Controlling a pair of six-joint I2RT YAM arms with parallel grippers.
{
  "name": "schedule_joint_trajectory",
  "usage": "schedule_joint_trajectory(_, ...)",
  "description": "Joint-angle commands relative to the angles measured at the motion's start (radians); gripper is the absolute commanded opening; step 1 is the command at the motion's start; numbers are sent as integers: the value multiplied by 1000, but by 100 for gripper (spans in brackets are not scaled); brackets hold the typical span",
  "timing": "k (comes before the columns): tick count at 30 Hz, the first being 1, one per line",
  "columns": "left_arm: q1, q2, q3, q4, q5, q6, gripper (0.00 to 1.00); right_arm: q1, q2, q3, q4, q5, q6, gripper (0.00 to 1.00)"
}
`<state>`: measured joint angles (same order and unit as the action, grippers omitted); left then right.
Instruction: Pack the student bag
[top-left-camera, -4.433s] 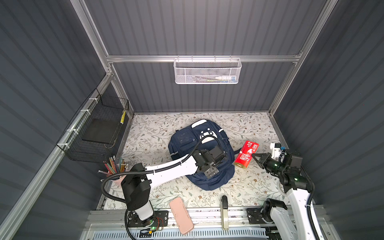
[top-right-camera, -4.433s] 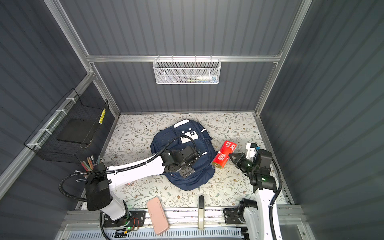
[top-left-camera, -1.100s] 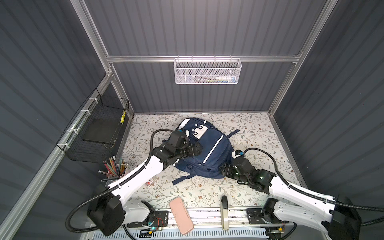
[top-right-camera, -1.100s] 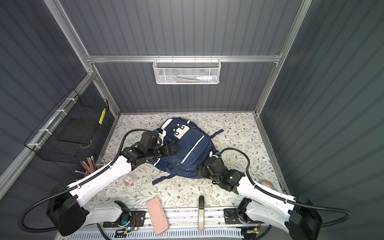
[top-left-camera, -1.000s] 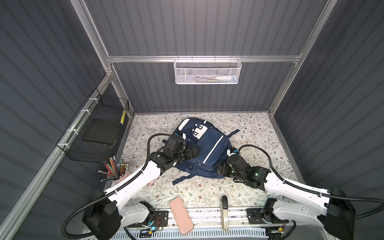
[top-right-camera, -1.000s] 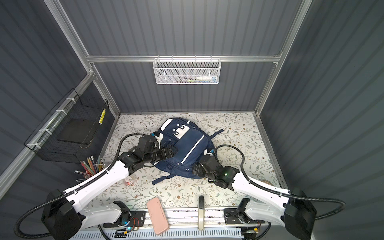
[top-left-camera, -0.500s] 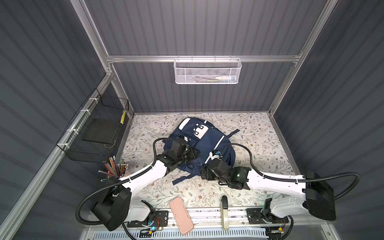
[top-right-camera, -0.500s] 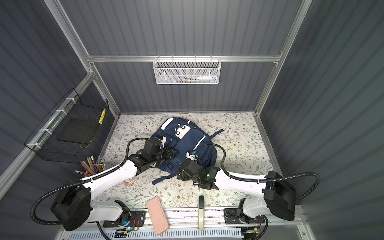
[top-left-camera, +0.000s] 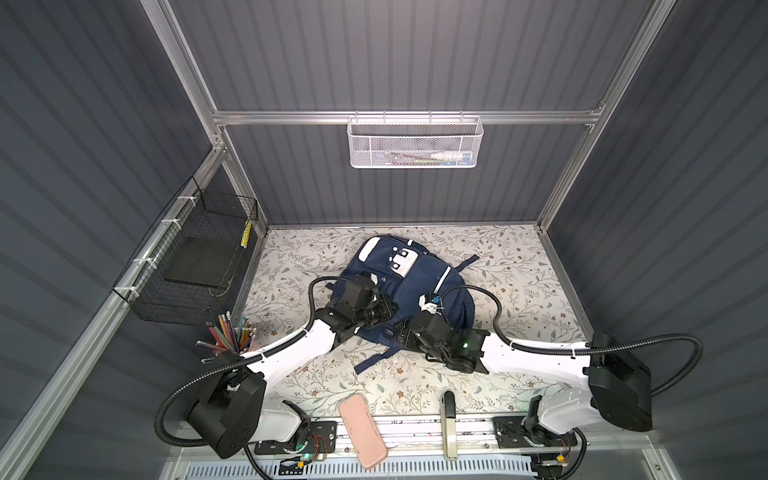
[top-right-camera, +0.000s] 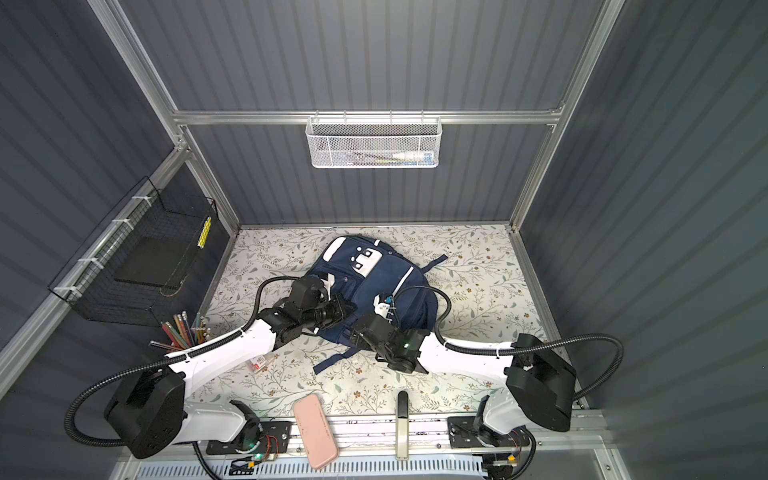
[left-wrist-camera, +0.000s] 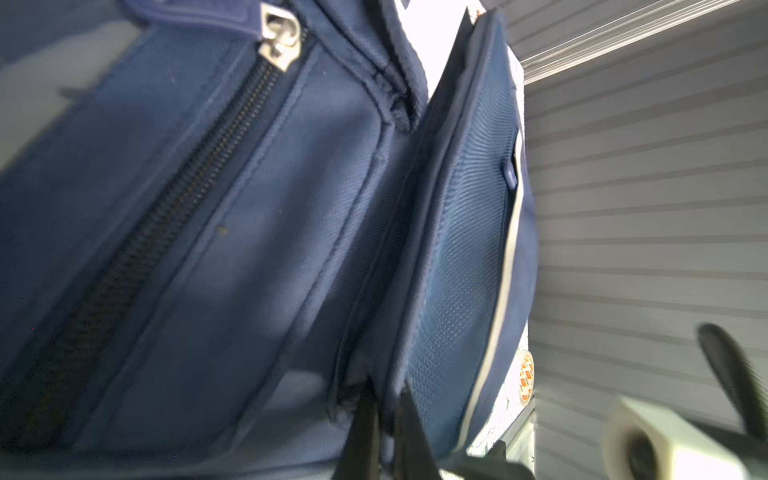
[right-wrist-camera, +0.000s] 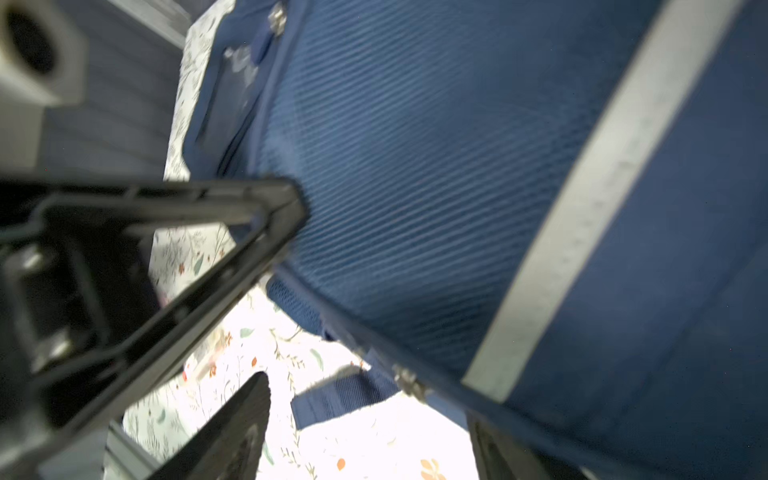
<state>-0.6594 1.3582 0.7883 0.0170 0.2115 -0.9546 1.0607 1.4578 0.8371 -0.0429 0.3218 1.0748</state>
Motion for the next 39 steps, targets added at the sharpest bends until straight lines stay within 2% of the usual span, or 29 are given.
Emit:
schedule_joint_trajectory(1, -3, -4, 28, 32, 66, 3, 0, -28, 22, -9, -50, 95, -1, 68)
schedule_joint_trajectory(5, -3, 7, -14, 118, 107, -41, 0, -29, 33, -1, -30, 106, -16, 48)
schedule_joint_trajectory(7, -3, 13, -2, 87, 103, -20, 0, -35, 40, 13, -44, 122, -30, 36)
schedule_joint_trajectory(11, -3, 3, 14, 51, 101, 0, 0, -70, 38, 5, -57, 125, -48, 29)
schedule_joint_trajectory(14, -3, -2, 11, 41, 97, 6, 0, -82, 41, -13, -27, 119, -86, 14)
schedule_joint_trajectory(18, -2, -5, 8, 33, 91, 8, 0, -81, 56, 17, -52, 94, -178, 0)
schedule_joint_trajectory(24, 29, -37, 11, -39, 64, 54, 0, -84, -15, -9, -170, 77, -276, 0)
schedule_joint_trajectory(29, 77, -71, 11, -102, 55, 99, 0, -138, -103, -61, -276, 46, -385, 0)
schedule_joint_trajectory(33, 118, -81, 2, -127, 69, 120, 0, -239, -179, -118, -298, -11, -473, 0)
schedule_joint_trajectory(36, 137, -77, -17, -104, 86, 126, 0, -362, -226, -161, -249, -108, -570, 0)
schedule_joint_trajectory(39, 141, -57, -21, -108, 93, 140, 0, -476, -221, -137, -243, -140, -650, 0)
